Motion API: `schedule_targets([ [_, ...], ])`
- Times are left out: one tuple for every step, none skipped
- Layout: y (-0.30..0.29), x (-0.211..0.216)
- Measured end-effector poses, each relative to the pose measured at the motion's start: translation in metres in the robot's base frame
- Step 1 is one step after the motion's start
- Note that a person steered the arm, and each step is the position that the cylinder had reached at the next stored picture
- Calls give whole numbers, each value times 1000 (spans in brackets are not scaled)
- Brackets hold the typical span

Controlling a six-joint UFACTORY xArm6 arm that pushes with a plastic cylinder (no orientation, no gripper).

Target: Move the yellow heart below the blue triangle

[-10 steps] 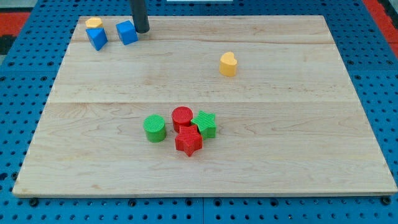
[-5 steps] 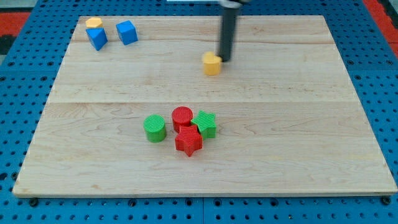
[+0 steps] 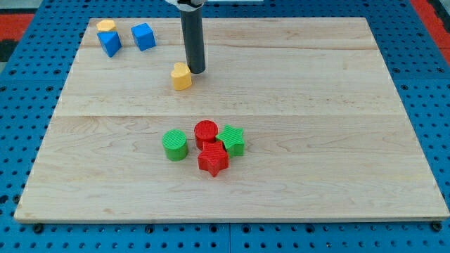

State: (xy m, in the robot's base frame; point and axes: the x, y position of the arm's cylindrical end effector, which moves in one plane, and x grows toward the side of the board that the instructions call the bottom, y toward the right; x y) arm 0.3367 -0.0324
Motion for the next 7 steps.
schedule_targets([
  [32, 26],
  [-58, 9],
  [-134, -17],
  [-68, 9],
  [-84, 43],
  [-158, 30],
  [-174, -14],
])
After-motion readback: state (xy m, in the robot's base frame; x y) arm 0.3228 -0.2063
